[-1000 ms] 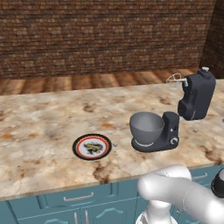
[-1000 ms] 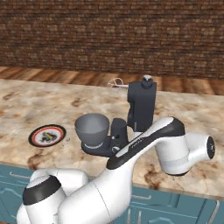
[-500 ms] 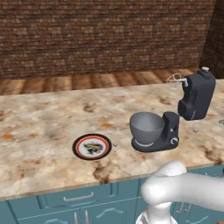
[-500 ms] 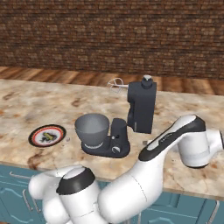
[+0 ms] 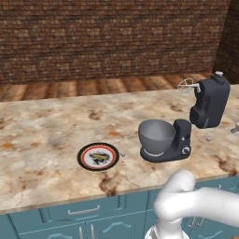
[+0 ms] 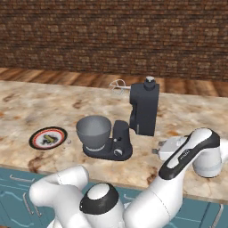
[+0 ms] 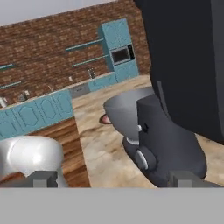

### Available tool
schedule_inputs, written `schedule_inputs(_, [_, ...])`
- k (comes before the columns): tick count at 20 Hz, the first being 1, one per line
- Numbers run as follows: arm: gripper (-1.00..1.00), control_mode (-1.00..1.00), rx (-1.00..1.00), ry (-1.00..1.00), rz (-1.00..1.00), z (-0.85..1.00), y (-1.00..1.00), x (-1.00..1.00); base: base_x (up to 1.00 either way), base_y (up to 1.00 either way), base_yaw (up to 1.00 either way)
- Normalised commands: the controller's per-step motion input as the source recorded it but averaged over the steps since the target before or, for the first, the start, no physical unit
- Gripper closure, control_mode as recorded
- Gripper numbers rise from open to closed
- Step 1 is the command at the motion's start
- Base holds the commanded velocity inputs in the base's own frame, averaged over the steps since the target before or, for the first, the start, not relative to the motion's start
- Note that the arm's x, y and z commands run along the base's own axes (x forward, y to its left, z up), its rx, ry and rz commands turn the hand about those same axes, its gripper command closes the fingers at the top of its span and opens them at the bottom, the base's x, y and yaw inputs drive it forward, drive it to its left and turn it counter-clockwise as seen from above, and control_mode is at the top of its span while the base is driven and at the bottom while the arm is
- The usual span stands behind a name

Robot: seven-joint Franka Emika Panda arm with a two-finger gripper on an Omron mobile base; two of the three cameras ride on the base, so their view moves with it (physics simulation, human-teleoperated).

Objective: Add butter and sugar cubes to the stand mixer bowl and then turn on the stand mixer to begin making frosting.

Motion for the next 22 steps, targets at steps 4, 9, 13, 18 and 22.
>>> schedule_inputs(4, [-1.00, -1.00, 0.00, -0.27, -0.01, -0.25, 0.13, 0.27, 0.00, 0.00, 0.00])
schedule_inputs(9, [-1.00, -1.00, -0.02, -0.13, -0.03, -0.40, 0.02, 0.42, 0.00, 0.00, 0.00])
schedule_inputs(13, [-1.00, -1.00, -0.04, -0.01, -0.05, -0.41, 0.00, 0.36, 0.00, 0.00, 0.00])
schedule_inputs(18, [-1.00, -1.00, -0.03, 0.00, -0.04, -0.28, -0.08, 0.46, 0.00, 0.00, 0.00])
schedule_inputs(22, [-1.00, -1.00, 0.00, 0.00, -0.03, -0.14, -0.26, 0.49, 0.00, 0.00, 0.00])
